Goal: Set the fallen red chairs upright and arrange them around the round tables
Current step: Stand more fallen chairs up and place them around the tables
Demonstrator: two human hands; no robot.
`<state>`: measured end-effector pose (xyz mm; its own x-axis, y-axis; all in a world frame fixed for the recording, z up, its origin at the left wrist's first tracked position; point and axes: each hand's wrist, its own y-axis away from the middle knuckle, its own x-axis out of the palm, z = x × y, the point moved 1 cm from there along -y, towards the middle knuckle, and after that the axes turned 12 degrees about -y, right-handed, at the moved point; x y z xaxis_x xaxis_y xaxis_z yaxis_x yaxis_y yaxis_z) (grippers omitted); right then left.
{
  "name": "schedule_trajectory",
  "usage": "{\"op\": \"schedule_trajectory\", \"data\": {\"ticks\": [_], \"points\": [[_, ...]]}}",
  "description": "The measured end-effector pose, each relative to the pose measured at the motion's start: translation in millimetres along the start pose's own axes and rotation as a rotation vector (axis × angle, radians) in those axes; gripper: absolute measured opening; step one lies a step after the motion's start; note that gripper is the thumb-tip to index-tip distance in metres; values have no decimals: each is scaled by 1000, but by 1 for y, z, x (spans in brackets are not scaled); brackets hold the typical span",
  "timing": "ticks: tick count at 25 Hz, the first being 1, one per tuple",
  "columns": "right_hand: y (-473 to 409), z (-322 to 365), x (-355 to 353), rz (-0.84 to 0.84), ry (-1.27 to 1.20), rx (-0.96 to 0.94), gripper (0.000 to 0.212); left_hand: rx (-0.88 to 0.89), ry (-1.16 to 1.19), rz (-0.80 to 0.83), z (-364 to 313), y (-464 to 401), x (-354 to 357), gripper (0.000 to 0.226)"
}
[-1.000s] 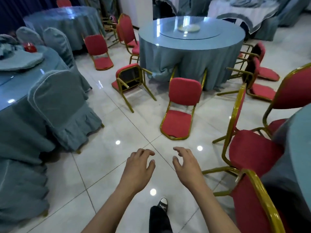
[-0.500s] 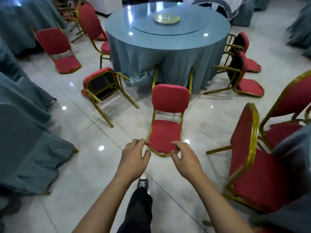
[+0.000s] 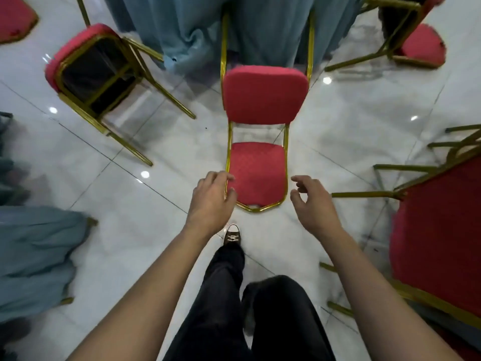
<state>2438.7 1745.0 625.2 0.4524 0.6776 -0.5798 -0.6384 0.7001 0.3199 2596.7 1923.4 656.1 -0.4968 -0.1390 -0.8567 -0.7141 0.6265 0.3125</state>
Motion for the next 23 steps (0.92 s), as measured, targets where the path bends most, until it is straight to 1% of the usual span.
{"op": "schedule_trajectory", "data": {"ticks": [4,9,13,16,19,21,23], "points": [[-77,-80,61,2,-14,134,33,-40,2,99,56,-85,84,32],[-170,-233,162,1,-58,229,37,-86,14,173,138,-175,245,42],[-242,-363,234,-106,-179,361,41,-166,63,240,195,-234,380,49],[-280,-443,275,-150,-197,480,49,-274,117,282,229,-272,461,56],[-314,-503,300,-187,-232,630,66,-444,219,320,252,-313,518,59],[-341,-533,311,-201,-362,712,74,-528,331,323,266,-344,549,57],[-362,-549,320,-216,-503,765,77,-631,515,285,276,-367,568,55]]}}
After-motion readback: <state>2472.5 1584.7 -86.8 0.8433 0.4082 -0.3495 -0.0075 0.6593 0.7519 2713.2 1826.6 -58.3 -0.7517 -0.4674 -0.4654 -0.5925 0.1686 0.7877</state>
